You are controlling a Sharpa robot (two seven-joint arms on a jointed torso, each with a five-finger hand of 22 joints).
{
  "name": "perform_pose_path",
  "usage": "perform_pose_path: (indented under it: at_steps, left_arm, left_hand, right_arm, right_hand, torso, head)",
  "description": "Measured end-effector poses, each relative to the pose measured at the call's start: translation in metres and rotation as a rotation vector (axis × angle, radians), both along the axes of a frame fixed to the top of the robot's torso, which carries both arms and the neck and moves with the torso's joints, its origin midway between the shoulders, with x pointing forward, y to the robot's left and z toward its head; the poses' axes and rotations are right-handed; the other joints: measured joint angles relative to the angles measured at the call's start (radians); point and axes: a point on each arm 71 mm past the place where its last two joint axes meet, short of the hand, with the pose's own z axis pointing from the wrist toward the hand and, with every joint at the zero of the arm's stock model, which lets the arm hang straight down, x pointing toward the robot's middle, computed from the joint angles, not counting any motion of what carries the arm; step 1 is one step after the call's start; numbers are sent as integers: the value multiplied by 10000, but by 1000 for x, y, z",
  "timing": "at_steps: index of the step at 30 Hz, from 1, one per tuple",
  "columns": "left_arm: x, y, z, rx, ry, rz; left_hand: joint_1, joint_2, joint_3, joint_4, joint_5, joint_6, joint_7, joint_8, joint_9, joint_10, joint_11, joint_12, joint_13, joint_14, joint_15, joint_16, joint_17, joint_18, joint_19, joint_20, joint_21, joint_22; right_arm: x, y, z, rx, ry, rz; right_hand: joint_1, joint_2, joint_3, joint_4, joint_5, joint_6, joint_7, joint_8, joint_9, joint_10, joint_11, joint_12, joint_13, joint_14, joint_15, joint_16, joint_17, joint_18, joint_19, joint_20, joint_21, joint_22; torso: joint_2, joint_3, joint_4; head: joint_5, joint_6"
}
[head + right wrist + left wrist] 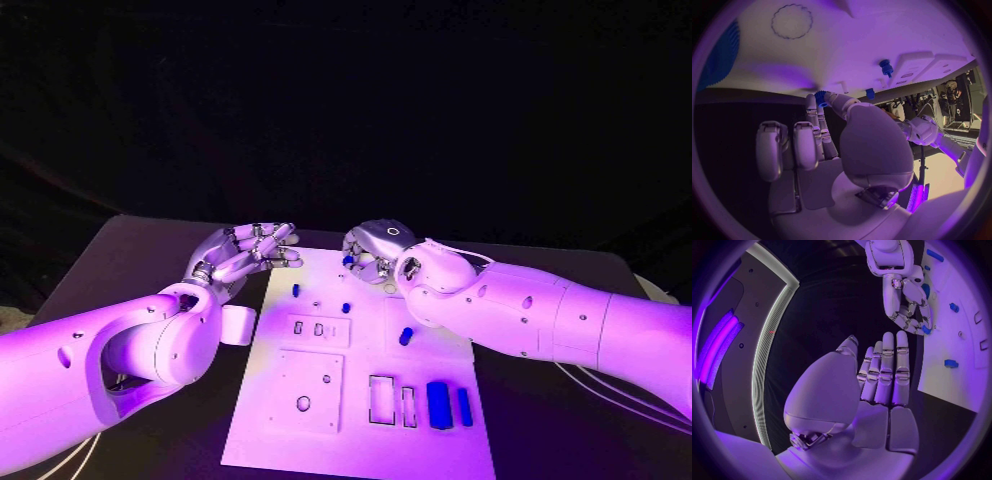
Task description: Assemble the parts on the task board
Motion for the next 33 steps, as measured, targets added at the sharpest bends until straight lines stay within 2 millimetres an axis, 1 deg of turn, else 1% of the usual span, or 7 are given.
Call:
perform_pose_path:
  at_steps: [5,6,10,13,25,28,33]
  left_arm:
    - [0,1,0,6,3,13]
    - [0,1,0,6,3,13]
    - [0,1,0,7,7,13]
    - [0,1,0,8,11,13]
    - [2,5,-1,52,28,110]
    - [3,5,-1,60,29,127]
    - [4,7,-1,76,33,171]
  left_hand:
    - [0,0,0,0,0,0,0,0,0,0,0,0,0,0,0,0,-1,-1,0,0,0,0]
    - [0,0,0,0,0,0,0,0,0,0,0,0,0,0,0,0,-1,-1,0,0,0,0]
    - [0,0,0,0,0,0,0,0,0,0,0,0,0,0,0,0,-1,0,0,0,0,0]
    - [0,0,0,0,0,0,0,0,1,0,0,0,0,0,0,0,-1,0,0,0,0,0]
    - [0,0,0,0,0,0,0,0,1,0,0,1,0,0,0,0,18,-1,0,0,0,0]
    - [0,0,0,0,0,0,0,0,1,0,0,1,0,0,0,0,18,-1,0,0,0,0]
    - [0,0,0,0,0,0,0,0,2,0,0,1,0,0,0,0,19,-2,0,0,0,0]
  right_arm:
    - [0,0,0,-9,10,-10]
    - [0,0,0,-16,14,-17]
    - [1,-2,-3,-80,89,-94]
    - [2,-3,-4,-87,109,-160]
    - [-15,-34,8,370,25,-217]
    - [-24,-49,16,665,20,-250]
    - [-42,-92,33,1390,352,-694]
  right_hand:
    - [-69,-69,18,71,-1,-71,70,-46,5,-139,52,-138,-9,0,0,0,-129,0,-27,21,-46,-1]
    - [-133,-131,26,137,0,-207,165,-128,309,-306,97,-227,-33,0,0,-68,-261,0,-134,55,-133,0]
    - [-436,-432,-142,334,-502,-1461,545,-962,211,-1395,454,-390,-266,-44,332,-688,-1289,18,-978,260,-924,-785]
    - [-511,-511,-519,421,-502,-2099,585,-1384,88,-1906,490,-390,-381,-72,360,-852,-1582,169,-1283,375,-1336,-1292]
    - [-269,-426,-842,509,-35,-1438,592,-1218,287,-1086,431,289,-227,-58,346,-534,-1074,167,-650,338,-851,-451]
    - [-260,-417,-798,559,87,-1186,543,-1137,338,-678,352,504,-142,-20,307,-332,-778,166,-410,310,-603,-90]
    - [-190,-580,-1030,687,87,-991,309,-1050,426,807,-10,1531,474,18,28,-28,-308,-8,-61,100,-227,1]
  torso:
    - [0,0,1]
    - [0,0,0]
    - [4,-3,0]
    - [4,-3,0]
    - [-12,-3,-35]
    - [-24,-4,-52]
    - [-58,9,-125]
  head:
    - [4,7]
    - [10,7]
    - [27,3]
    - [27,3]
    - [-7,57]
    - [-31,72]
    - [-51,88]
